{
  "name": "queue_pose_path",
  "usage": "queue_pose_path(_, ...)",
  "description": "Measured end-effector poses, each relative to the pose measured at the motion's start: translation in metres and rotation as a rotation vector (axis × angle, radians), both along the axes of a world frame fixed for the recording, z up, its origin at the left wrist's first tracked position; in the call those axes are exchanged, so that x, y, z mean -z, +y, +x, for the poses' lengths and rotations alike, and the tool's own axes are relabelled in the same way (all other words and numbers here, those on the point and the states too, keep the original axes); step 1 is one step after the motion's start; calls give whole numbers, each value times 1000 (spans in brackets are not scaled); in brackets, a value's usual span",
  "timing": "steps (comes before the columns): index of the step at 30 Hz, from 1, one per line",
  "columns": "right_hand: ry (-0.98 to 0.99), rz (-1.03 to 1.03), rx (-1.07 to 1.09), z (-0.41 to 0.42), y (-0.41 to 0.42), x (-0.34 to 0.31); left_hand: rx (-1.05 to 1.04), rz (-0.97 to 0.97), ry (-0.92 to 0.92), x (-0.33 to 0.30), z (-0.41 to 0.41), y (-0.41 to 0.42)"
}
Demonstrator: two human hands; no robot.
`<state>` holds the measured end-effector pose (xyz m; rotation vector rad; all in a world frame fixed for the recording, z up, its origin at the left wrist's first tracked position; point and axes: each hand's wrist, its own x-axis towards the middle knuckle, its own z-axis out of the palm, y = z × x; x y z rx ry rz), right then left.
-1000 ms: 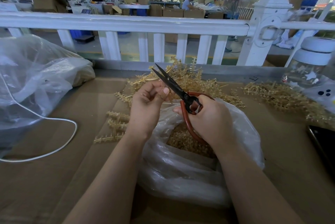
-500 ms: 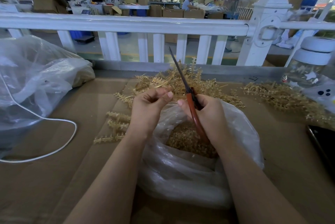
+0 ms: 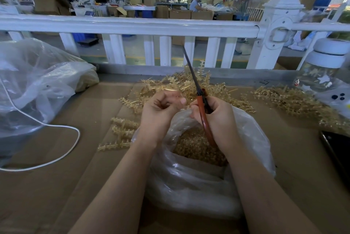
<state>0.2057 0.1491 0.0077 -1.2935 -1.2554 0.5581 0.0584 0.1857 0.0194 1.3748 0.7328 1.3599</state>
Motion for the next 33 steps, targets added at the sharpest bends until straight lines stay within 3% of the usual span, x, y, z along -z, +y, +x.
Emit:
queue_pose_path(7,-136,17,46,-2,1,2,-15,-223,-96,-6,-4,-2)
queue_pose_path(11,-207,31,117,-3,0,2,-13,-201,-96,-9,-5,-3)
queue_pose_path(19,-622,-12,235,0,-5,3,-14,-184,-104,-8,-8,-2)
queue_pose_path(33,-828,22,348,0,-3,3,148,-362,-268,-5,-7,4)
